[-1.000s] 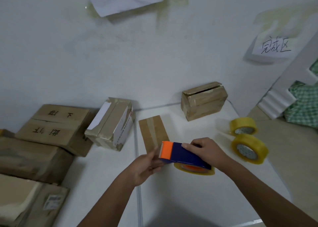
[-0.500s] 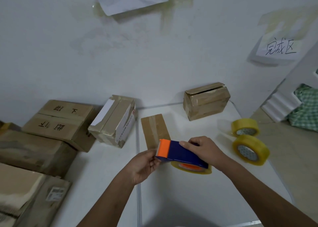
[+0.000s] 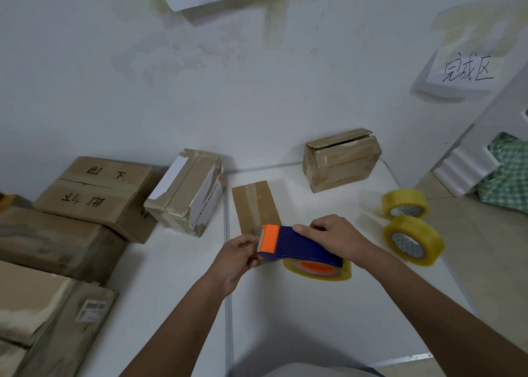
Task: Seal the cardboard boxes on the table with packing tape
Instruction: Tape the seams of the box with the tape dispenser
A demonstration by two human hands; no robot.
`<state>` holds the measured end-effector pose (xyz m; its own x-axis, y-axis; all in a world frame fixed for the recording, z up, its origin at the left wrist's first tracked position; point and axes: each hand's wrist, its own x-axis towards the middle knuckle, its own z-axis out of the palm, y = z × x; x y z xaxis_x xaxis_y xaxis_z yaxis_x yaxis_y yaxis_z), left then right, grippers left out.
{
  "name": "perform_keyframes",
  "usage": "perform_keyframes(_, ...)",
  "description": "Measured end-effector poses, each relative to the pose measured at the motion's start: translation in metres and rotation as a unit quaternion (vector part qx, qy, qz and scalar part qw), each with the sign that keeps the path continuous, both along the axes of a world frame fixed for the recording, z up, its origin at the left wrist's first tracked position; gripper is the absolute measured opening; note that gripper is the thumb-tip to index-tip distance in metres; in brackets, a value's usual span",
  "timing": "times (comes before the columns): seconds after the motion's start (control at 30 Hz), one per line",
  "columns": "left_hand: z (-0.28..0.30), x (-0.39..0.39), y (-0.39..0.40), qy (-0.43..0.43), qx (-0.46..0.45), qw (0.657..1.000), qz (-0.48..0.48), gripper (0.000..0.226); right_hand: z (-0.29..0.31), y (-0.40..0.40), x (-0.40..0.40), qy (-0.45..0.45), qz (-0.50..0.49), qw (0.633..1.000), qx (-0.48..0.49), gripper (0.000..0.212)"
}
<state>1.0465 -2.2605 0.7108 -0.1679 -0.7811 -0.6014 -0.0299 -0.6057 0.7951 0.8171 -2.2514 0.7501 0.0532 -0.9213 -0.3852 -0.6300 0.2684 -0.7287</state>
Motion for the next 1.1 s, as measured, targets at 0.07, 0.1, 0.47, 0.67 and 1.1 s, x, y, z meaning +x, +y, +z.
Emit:
perform_keyframes(0.07,-0.002,0.000,0.000,-0.024,-0.027,0.999,-0.009,0.017,-0.001,-0.001,-0.001,0.008,0.005,1.000,0.001,0.045)
perform_keyframes(0.1,-0.002,0.001,0.001,-0.034,-0.041,0.999,-0.011,0.018,-0.001,-0.002,-0.001,0.012,0.011,1.000,0.001,0.045)
perform_keyframes(0.47,-0.012,0.040,-0.014,-0.091,-0.088,0.988,0.091,0.007,0.001,-0.026,-0.005,0.079,0.096,0.992,-0.013,0.055)
perform_keyframes(0.67,-0.027,0.081,-0.012,-0.123,-0.084,0.978,0.148,0.008,-0.002,-0.035,-0.035,0.144,0.121,0.982,0.003,0.055)
perform_keyframes(1.1,-0.053,0.020,0.017,-0.146,-0.067,0.965,0.209,0.020,-0.032,-0.046,-0.069,0.228,0.095,0.969,-0.006,0.054)
